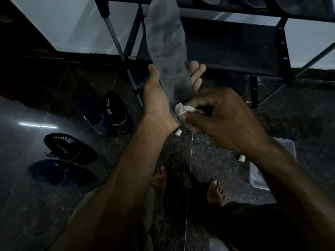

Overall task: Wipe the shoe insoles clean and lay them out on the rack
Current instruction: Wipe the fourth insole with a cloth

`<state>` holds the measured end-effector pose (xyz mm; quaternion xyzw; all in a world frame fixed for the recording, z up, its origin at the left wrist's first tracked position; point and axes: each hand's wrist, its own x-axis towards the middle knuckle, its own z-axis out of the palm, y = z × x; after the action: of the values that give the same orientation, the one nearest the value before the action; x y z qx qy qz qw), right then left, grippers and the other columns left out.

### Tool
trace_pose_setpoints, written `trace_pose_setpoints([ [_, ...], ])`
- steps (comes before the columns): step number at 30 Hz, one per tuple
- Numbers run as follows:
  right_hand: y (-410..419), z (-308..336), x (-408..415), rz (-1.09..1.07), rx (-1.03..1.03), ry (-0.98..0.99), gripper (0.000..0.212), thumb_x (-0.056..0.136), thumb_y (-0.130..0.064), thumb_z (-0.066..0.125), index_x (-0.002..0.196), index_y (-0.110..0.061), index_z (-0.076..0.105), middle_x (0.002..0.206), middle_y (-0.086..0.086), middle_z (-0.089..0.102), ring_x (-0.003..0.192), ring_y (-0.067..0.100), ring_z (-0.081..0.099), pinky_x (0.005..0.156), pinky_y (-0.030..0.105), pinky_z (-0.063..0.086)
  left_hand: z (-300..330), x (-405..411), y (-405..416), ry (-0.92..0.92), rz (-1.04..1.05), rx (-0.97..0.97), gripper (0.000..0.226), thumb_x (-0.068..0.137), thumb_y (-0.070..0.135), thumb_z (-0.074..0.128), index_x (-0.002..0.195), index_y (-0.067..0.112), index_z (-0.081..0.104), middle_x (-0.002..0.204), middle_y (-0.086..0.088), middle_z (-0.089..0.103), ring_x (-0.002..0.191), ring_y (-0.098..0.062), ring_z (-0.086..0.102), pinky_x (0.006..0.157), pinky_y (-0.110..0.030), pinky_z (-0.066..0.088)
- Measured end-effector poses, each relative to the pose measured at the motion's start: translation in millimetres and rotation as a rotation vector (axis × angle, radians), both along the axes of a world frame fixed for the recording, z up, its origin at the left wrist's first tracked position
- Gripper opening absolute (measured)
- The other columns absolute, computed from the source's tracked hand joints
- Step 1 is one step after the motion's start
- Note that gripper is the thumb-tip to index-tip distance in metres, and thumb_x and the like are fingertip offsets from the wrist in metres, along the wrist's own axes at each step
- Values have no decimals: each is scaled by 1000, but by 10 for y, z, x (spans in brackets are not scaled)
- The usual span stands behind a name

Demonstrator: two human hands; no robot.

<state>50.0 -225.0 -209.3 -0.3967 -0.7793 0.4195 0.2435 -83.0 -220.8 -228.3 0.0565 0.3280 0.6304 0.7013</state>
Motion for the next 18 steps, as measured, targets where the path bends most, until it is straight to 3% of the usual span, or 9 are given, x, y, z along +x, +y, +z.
trace_pose_setpoints([
  [5, -47, -97, -78, -129, 110, 25, 5, 86, -18, 72, 89, -18, 77, 82, -1, 66, 74, 7, 62, 66, 29, 50, 7, 36, 2, -2, 12, -22, 76, 100, 60, 16, 118, 0, 59, 103, -15, 68, 126, -32, 55, 115, -38, 35],
  [9, -53, -136, -128, -198, 125, 87, 7, 88, -16, 70, 92, -14, 76, 83, 3, 65, 76, 9, 61, 67, 34, 50, 16, 68, -15, -28, -30, -17, 82, 100, 60, 18, 92, 0, 73, 97, -16, 70, 127, -30, 53, 118, -42, 29],
  [16, 54, 18, 42, 77, -12, 0, 8, 85, -16, 73, 91, -15, 77, 83, -6, 68, 79, 7, 63, 71, 33, 52, 21, 24, -6, -11, -14, -15, 73, 101, 59, 14, 118, 4, 58, 100, -14, 68, 129, -30, 52, 116, -39, 33],
  [18, 37, -17, 11, 34, 40, 25, 7, 85, -15, 73, 91, -16, 77, 84, -4, 66, 79, 8, 62, 71, 33, 52, 29, 37, -1, -22, -26, -11, 73, 101, 59, 14, 116, 4, 59, 99, -14, 68, 127, -29, 53, 106, -39, 45],
])
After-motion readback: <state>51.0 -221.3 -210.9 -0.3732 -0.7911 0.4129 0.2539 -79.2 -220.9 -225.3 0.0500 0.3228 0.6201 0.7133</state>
